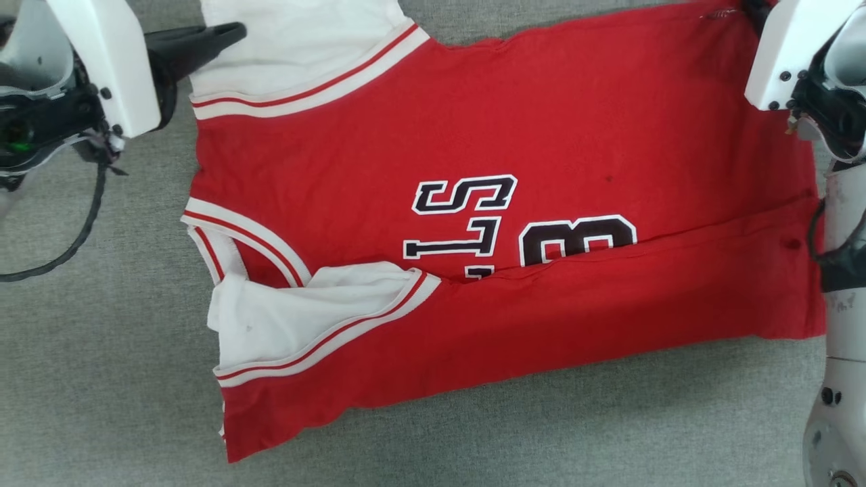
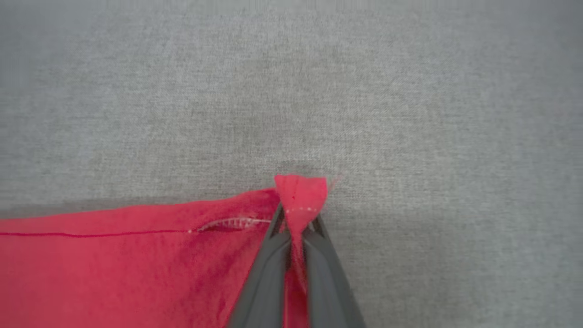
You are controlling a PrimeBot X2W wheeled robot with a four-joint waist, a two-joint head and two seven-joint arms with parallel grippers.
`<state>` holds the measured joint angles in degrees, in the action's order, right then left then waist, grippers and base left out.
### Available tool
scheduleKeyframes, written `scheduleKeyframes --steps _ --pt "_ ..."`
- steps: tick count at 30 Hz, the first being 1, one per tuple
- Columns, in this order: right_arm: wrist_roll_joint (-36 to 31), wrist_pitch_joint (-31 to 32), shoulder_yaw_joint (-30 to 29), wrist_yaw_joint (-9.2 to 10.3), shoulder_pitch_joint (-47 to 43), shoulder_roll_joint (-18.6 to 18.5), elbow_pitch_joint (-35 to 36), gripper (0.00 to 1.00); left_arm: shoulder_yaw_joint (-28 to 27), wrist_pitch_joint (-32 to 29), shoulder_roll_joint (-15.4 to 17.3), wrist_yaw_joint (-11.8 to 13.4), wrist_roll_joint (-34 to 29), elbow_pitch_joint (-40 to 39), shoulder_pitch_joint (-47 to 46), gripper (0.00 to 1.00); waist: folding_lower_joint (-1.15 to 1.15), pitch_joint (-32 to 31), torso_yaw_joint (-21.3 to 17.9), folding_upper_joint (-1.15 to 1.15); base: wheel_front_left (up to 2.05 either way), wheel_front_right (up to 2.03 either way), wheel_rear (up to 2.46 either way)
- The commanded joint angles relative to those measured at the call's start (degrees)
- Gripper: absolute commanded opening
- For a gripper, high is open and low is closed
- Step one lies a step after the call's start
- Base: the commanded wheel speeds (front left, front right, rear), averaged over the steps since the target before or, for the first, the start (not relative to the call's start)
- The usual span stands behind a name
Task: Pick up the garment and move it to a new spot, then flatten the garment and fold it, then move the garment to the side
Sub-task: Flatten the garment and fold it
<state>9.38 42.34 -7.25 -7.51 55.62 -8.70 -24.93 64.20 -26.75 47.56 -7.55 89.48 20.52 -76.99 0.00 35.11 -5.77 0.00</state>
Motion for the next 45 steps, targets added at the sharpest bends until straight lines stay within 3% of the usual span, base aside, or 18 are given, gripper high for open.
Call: scheduleKeyframes --steps 1,8,17,23,28,35,43,44,45 --pt "-0.32 -0.45 -0.03 0.04 -0.56 -0.42 0.22 0.00 -0.32 0.38 -0.21 0.14 0.34 -0.36 0.18 0.00 0.00 -0.57 0.21 0.00 0.00 0.00 0.00" --pt "2.24 -1.91 3.07 0.03 -5.59 -3.94 6.15 0.00 -1.92 3.91 -0.40 0.14 1.94 -5.86 3.43 0.00 0.00 -6.31 2.33 0.00 0.00 0.00 0.00" --pt "8.33 1.39 1.93 0.03 -24.91 -10.44 23.25 0.00 -2.33 14.58 4.69 0.13 0.24 -22.09 15.70 0.00 0.00 -14.13 6.06 0.00 0.00 0.00 0.00" --pt "11.20 2.91 -4.97 0.03 -40.80 -9.74 34.10 0.00 0.51 25.13 9.27 0.14 -3.27 -30.94 26.19 0.00 0.00 -16.65 7.94 0.00 0.00 0.00 0.00" --pt "12.43 2.66 -9.35 0.03 -49.38 -7.07 39.05 0.00 3.72 32.74 11.42 0.14 -4.15 -33.70 33.77 0.00 0.00 -17.09 9.01 0.00 0.00 0.00 0.00" --pt "12.40 -0.28 -11.82 0.03 -53.10 -3.45 36.87 0.00 6.99 35.98 7.23 0.14 -3.52 -28.82 38.76 0.00 0.00 -16.16 9.76 0.00 0.00 0.00 0.00" --pt "9.48 -4.78 -7.36 0.02 -47.19 -2.95 27.18 0.00 8.15 34.01 2.05 0.14 -2.88 -19.47 37.74 0.00 0.00 -15.33 8.32 0.00 0.00 0.00 0.00" --pt "9.39 -5.42 -6.90 0.02 -46.76 -3.05 26.49 0.12 8.25 34.14 1.76 0.14 -3.18 -18.91 37.81 0.00 0.00 -15.29 8.17 0.00 0.00 0.00 0.00" --pt "9.39 -5.42 -6.90 0.02 -46.76 -3.05 26.49 0.12 8.25 34.14 1.76 0.14 -3.18 -18.91 37.81 0.00 0.00 -15.29 8.17 0.00 0.00 0.00 0.00"
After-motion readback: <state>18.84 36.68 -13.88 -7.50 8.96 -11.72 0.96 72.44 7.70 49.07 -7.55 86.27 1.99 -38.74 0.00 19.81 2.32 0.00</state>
